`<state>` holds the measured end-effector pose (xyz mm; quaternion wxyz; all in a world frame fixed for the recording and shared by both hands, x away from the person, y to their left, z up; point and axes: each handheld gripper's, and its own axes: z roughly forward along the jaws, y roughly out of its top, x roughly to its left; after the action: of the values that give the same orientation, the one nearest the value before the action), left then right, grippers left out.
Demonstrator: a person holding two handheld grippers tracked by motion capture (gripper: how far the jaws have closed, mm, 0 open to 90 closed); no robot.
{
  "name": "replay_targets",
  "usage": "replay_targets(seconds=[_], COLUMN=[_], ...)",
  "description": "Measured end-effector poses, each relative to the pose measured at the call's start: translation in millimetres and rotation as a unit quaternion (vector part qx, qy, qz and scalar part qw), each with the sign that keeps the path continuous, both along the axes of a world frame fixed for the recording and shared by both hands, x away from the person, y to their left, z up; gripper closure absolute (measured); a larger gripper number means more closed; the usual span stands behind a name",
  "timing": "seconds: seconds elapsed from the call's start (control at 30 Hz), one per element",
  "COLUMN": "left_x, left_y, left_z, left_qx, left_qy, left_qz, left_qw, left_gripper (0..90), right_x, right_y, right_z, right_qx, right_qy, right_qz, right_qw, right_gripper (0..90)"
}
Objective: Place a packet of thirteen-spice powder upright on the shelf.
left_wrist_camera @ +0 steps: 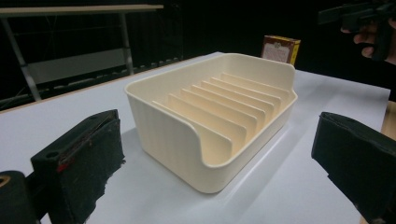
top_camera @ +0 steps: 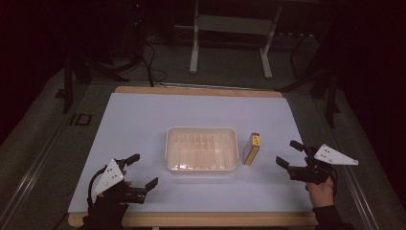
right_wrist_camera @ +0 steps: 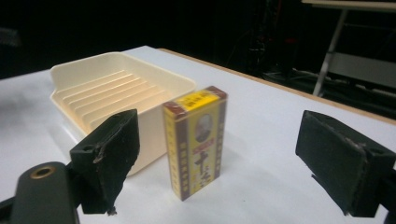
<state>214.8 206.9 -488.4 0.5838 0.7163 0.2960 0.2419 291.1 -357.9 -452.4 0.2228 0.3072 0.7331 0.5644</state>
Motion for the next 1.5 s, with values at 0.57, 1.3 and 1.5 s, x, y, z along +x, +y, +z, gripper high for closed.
replay_targets(seconds=[0.57,1.3,1.5], left_x=[-3.6,-3.7,-3.6], left_y=[0.1,-2.9,-2.8], left_z=[0.7,-1.3,-1.4], left_qx=[-0.008,0.015,0.017], left_qy=[-0.01,-0.01,-0.01], left_qz=[0.005,-0.002,0.001], left_qw=[0.9999,0.9998,0.9998], left_gripper=[2.2,2.2,2.2], right_x=[7.0,13.5,17.8], right_y=[1.5,10.3,19.0], right_z=[7.8,12.0,9.9], right_qx=[-0.035,-0.172,-0.222], right_qy=[0.014,0.097,0.125], right_qz=[0.055,0.255,0.275], right_qw=[0.9978,0.9464,0.927], right_gripper=[13.5,13.5,13.5])
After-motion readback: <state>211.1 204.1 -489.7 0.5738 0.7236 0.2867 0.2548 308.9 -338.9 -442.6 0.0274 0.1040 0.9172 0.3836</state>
